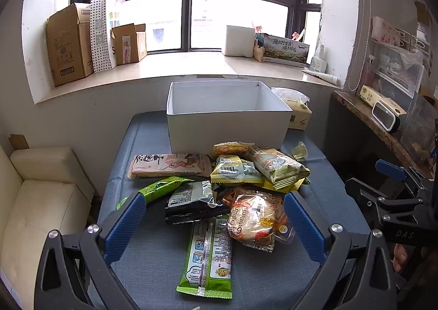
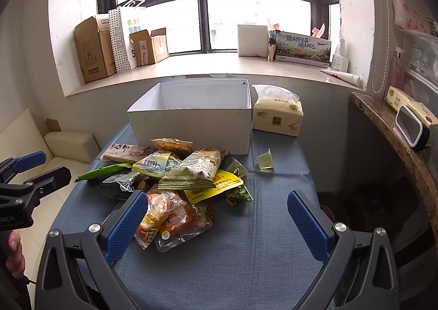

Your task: Organize snacks

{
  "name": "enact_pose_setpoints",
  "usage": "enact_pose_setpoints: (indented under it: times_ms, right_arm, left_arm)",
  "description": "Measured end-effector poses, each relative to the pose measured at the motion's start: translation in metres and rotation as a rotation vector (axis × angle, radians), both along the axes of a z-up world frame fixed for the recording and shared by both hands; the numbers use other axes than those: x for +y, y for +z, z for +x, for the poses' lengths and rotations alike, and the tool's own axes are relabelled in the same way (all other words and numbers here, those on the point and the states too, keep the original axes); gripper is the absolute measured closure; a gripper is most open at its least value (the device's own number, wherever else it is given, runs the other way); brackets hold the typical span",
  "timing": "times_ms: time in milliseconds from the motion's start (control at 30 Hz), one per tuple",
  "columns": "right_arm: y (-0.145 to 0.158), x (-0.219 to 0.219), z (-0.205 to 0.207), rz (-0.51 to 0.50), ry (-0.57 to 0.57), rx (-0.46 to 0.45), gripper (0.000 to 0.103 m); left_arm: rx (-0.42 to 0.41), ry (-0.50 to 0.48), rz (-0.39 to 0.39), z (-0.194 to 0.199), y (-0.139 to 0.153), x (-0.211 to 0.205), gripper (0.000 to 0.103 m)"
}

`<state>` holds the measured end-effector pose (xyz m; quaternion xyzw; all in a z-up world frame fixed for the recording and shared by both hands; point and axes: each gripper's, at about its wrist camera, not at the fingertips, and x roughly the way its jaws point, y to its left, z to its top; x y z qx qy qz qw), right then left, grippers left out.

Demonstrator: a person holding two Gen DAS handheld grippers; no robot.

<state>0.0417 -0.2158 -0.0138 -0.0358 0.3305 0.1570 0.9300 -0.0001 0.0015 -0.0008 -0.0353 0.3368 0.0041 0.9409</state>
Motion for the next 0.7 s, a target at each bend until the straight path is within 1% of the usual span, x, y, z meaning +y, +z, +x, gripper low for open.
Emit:
enact_pose_setpoints:
  times_ms: [700]
  right_arm:
    - [-0.0012,-0.0035,0.0013,0.007,-0.002,0.008,0.0]
  left_arm:
    - [0.002,-0.006,-0.005,0.0006,-0.001,0.0,0.0]
